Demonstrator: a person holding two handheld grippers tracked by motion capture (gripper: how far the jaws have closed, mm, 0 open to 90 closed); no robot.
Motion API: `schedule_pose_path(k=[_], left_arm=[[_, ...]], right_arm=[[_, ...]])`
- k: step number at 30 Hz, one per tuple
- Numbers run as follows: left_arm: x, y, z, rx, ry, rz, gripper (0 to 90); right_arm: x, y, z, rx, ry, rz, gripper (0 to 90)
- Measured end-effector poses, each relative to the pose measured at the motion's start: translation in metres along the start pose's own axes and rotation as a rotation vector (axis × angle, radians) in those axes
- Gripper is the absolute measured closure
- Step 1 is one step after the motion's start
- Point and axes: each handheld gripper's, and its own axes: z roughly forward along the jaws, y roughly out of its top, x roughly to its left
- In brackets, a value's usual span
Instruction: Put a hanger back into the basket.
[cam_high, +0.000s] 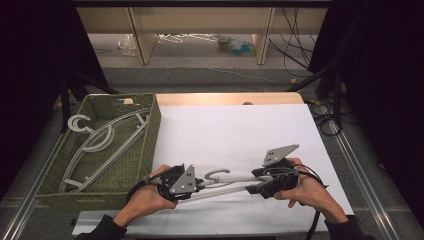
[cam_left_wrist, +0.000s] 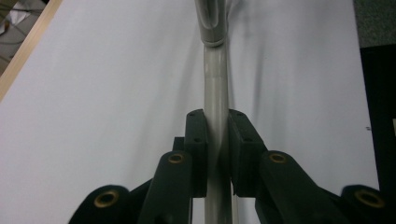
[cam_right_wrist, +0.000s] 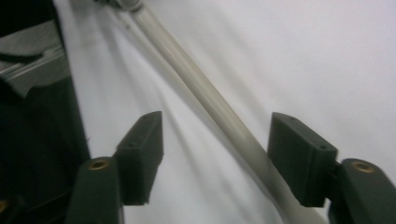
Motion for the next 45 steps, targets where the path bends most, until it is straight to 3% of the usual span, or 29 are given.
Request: schedule_pose_path(k=[3, 6, 11, 13, 16, 22, 25, 33, 39, 45], left_arm=[[0.004, -0.002, -0.004, -0.015, 0.005, -0.088, 79.3], [0.006, -0.001, -0.007, -0.022, 0.015, -0.127, 79.3], [0.009, -0.001, -0.012, -0.026, 0.02, -0.234, 79.3], [0.01, -0.001, -0.014, -0.028, 0.02, -0.256, 79.3], [0.011, -0.001, -0.017, -0.054, 0.013, -0.326, 79.3], [0.016, -0.004, -0.027, -0.061, 0.024, -0.369, 79.3], [0.017, -0.006, -0.036, -0.101, 0.026, -0.428, 79.3], [0.022, -0.009, -0.052, -0.156, 0.048, -0.485, 79.3], [0.026, -0.012, -0.065, -0.186, 0.073, -0.497, 79.3], [0.03, -0.015, -0.077, -0.217, 0.072, -0.536, 79.3]], right_arm=[[0.002, 0.005, -0.005, -0.055, -0.054, 0.021, 31.9], [0.004, 0.008, -0.008, -0.093, -0.081, 0.022, 29.4], [0.012, 0.014, -0.014, -0.142, -0.115, 0.025, 23.7], [0.016, 0.016, -0.017, -0.157, -0.119, 0.021, 23.3], [0.021, 0.019, -0.023, -0.202, -0.142, 0.014, 23.1], [0.026, 0.02, -0.028, -0.252, -0.156, 0.012, 23.4], [0.03, 0.019, -0.029, -0.265, -0.178, 0.004, 23.2], [0.037, 0.005, -0.027, -0.315, -0.19, 0.002, 22.1], [0.033, -0.011, -0.023, -0.338, -0.2, 0.046, 20.6], [0.027, -0.028, -0.024, -0.357, -0.213, 0.075, 19.1]])
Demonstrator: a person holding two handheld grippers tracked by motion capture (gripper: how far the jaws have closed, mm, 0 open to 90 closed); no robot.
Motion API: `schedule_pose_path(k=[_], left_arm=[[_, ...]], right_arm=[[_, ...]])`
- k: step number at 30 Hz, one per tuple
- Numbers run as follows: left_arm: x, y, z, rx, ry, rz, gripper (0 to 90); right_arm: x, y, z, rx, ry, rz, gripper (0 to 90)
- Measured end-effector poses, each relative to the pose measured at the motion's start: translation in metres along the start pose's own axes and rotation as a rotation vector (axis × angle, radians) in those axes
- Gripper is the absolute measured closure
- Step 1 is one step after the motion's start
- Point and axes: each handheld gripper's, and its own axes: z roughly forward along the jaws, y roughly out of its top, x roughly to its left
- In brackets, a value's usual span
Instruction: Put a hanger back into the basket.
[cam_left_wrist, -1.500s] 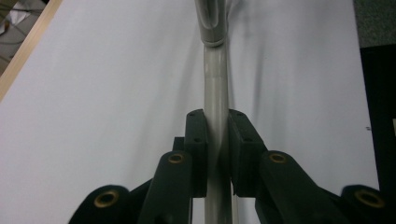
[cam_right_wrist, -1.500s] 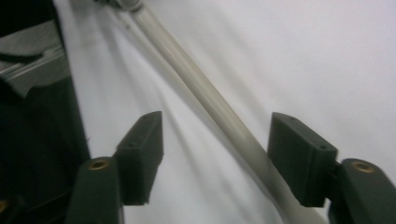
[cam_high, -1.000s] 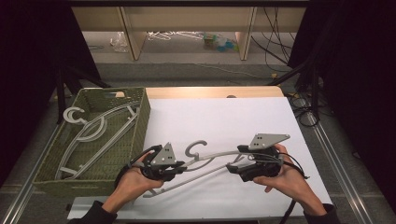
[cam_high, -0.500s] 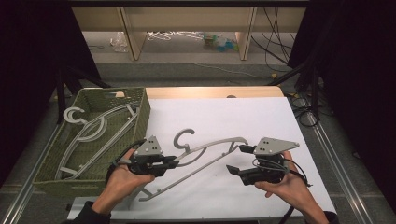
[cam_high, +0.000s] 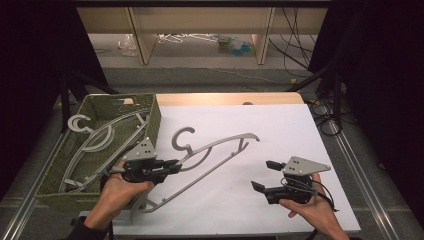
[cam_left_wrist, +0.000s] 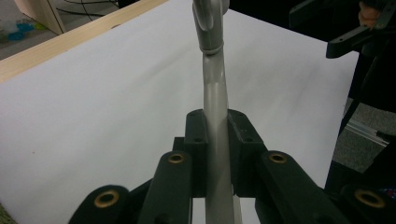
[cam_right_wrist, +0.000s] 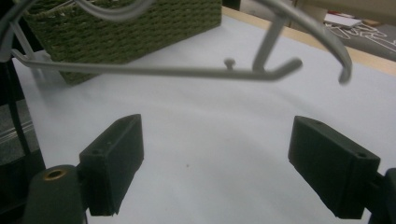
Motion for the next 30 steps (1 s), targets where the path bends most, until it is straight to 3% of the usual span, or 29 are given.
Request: schedule_pose_path(k=[3, 7, 19, 30], left_arm=[[0.002, 0.002, -0.006, -0.021, -0.011, -0.039, 79.3], [0.003, 0.007, -0.017, -0.037, -0.001, -0.045, 79.2], [0.016, 0.019, -0.057, -0.092, 0.0, -0.098, 79.2], [0.045, 0.029, -0.104, -0.13, 0.121, -0.098, 79.2]], right_arm=[[-0.006, -0.01, -0.004, 0.001, -0.024, 0.011, 19.1], [-0.008, -0.019, -0.007, 0.009, -0.035, 0.026, 19.2], [-0.006, -0.02, -0.005, 0.012, -0.022, 0.023, 19.3], [-0.007, -0.02, -0.003, 0.008, -0.018, 0.018, 19.1]])
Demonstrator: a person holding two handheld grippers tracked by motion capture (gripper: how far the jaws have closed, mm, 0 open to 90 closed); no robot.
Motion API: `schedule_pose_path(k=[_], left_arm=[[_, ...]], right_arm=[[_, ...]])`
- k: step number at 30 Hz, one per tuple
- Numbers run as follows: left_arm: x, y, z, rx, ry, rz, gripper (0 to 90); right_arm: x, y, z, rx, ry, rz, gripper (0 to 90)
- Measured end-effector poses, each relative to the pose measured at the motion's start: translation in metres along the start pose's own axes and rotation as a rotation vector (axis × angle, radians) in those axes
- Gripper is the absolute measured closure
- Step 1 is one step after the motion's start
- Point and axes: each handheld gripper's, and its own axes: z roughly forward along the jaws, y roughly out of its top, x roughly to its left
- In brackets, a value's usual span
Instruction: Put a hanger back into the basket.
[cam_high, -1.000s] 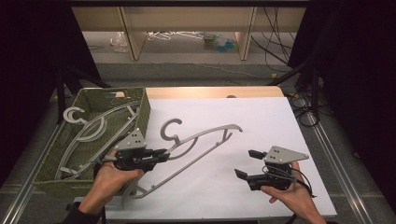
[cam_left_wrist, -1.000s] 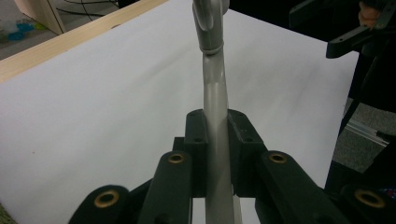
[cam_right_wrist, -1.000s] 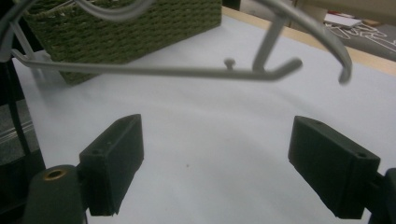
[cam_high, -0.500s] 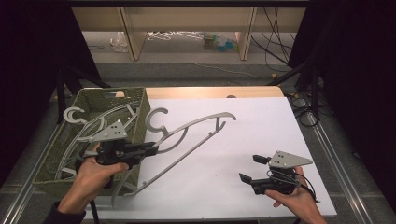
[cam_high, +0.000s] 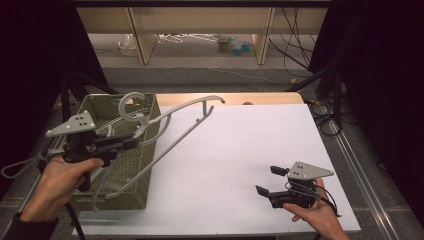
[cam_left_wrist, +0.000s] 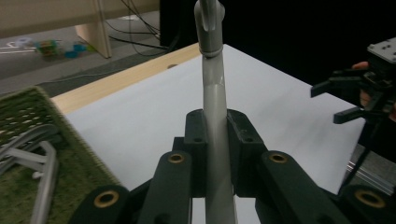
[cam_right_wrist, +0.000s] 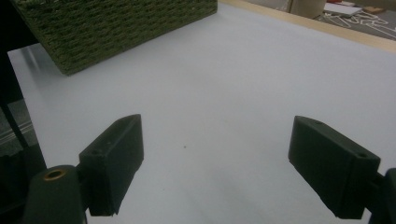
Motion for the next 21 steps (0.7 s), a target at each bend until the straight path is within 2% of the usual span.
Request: schedule_pose_path(k=[5, 10, 14, 21], left_arm=[[0.018, 0.002, -0.015, -0.019, 0.06, -0.018, 79.2], [0.033, 0.0, -0.021, -0.009, 0.107, -0.023, 79.2], [0.05, -0.005, -0.026, -0.011, 0.146, -0.044, 79.2], [0.07, -0.007, -0.03, 0.004, 0.192, -0.016, 79.2]], right_arm=[[0.0, 0.0, 0.0, 0.003, 0.001, 0.003, 19.1], [0.0, 0.0, 0.001, 0.01, 0.005, 0.001, 19.1], [0.0, 0.0, 0.0, 0.025, 0.0, -0.001, 19.1], [0.0, -0.001, 0.002, 0.015, 0.007, 0.001, 19.1]])
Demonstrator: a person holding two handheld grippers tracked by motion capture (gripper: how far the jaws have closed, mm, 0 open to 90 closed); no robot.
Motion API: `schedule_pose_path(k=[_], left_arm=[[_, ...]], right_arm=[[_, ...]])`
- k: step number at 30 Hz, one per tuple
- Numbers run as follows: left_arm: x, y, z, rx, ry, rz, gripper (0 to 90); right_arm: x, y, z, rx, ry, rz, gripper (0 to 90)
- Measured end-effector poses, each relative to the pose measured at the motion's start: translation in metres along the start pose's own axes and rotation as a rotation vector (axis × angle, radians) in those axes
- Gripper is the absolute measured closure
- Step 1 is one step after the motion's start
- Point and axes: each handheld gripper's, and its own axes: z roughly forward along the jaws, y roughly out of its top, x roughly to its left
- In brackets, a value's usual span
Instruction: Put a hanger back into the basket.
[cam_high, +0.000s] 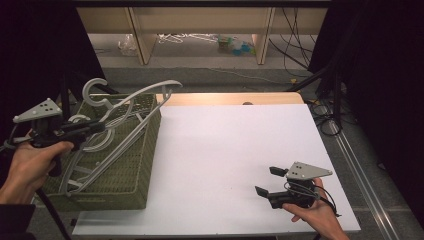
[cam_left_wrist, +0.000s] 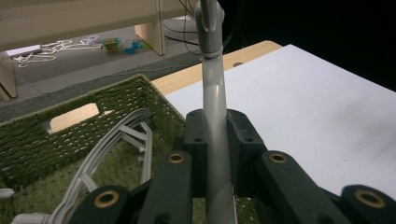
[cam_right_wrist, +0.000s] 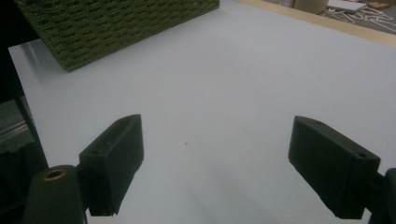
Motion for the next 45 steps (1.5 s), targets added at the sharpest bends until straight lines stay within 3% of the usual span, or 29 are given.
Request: schedule_pose_path(k=[7, 15, 28, 35, 42, 45], left_arm=[[0.018, -0.004, 0.004, 0.028, 0.046, 0.008, 79.2], [0.032, -0.013, 0.005, 0.039, 0.056, 0.002, 79.2], [0.06, -0.031, 0.004, 0.061, 0.118, -0.044, 79.2], [0.065, -0.036, 0.004, 0.057, 0.123, -0.056, 79.2], [0.07, -0.037, 0.006, 0.094, 0.148, -0.029, 79.2], [0.073, -0.04, 0.005, 0.087, 0.141, -0.027, 79.1]], right_arm=[[0.001, 0.0, 0.0, 0.013, 0.008, 0.009, 18.9], [0.001, -0.001, 0.002, 0.018, 0.01, 0.003, 18.9], [0.001, -0.001, 0.001, 0.037, 0.012, 0.005, 18.9], [0.001, -0.001, 0.003, 0.02, 0.015, 0.005, 18.9], [0.0, -0.001, 0.002, 0.025, 0.019, 0.004, 18.9], [0.0, -0.001, 0.002, 0.025, 0.02, 0.004, 18.9]])
